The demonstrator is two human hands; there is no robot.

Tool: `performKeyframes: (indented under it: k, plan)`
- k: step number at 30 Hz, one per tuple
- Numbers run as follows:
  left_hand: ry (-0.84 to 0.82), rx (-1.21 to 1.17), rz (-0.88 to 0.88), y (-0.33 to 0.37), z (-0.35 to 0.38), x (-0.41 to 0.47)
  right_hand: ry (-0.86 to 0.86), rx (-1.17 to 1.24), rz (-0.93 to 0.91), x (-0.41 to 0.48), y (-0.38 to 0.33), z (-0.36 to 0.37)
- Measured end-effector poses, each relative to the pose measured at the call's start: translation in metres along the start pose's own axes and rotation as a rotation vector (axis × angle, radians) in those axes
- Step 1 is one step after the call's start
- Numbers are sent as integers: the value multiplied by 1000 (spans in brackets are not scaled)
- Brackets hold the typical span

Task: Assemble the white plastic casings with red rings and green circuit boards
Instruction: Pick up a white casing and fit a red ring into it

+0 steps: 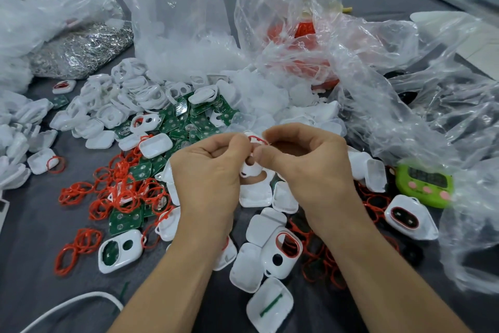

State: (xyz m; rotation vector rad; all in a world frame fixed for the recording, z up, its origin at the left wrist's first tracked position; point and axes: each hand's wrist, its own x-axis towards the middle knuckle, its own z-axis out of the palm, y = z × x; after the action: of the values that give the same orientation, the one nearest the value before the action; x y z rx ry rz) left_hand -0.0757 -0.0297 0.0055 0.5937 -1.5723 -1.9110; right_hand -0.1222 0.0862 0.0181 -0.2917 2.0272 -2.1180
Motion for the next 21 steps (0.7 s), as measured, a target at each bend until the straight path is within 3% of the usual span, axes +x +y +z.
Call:
performKeyframes:
  k: [2,4,7,12,18,21]
  plan:
    - [-55,-116,-90,1,1,0,-110,265,156,1,-3,-1]
    - [-115,-176,-138,2,2,0,-197,365,200,1,-6,-4]
    - [-155,-146,-94,3,3,-2,-200,378,165,1,-7,-9]
    - [-169,84,139,1,4,-6,-143,296,178,5,-4,-12]
    - [-171,174,273,4,4,-9,-203,428,253,8,-6,-17]
    - [-167,294,310,2,2,-10,-165,376,180,8,-6,-15]
